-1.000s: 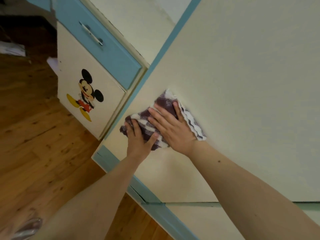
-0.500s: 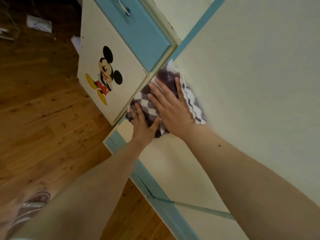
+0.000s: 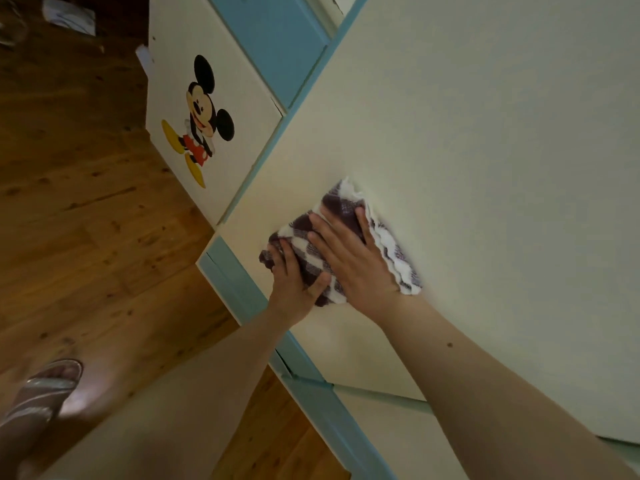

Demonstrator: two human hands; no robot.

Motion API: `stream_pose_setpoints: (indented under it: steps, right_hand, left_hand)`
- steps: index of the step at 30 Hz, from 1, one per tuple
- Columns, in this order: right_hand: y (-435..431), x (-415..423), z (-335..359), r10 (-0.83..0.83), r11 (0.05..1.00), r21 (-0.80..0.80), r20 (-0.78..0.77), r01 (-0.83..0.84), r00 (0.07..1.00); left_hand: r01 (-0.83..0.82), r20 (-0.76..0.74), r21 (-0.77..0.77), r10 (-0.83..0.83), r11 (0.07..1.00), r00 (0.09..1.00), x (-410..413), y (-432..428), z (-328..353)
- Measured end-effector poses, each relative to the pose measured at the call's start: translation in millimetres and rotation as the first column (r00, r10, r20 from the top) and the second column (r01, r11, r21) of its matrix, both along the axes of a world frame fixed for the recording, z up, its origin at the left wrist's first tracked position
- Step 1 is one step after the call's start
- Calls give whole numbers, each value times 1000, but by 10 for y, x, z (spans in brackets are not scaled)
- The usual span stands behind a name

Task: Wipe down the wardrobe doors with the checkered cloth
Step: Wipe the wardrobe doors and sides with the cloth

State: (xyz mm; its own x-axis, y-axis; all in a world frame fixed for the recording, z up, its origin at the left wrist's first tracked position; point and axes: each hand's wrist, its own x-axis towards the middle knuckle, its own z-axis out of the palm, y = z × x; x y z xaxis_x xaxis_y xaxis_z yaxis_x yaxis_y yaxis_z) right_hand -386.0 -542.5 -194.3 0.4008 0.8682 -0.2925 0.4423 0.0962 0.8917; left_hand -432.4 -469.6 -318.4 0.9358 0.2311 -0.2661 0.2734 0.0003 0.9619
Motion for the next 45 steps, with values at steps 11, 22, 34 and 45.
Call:
stream_pose_setpoints:
  steps: [11,22,34,45]
  right_hand:
    - [-1315,-576,85,-62,998,-16,-63,61,996]
    - [-1978,-886,212,-85,996,24,-192,91,978]
    - [-1689,-778,-73,-99,988,-130,-119,83,988]
    - [-440,-355,-288,-156,930,-353,-120,104,980]
  left_hand:
    - [202,-159,-57,-209,978,965,-579,-1190,103]
    - [265,-196,-192,-301,945,933,-862,-1818,203]
    - [206,-159,-163,-232,965,959,-758,-1522,-102]
    - [129,-180,-69,-139,989,974,-334,-493,-506]
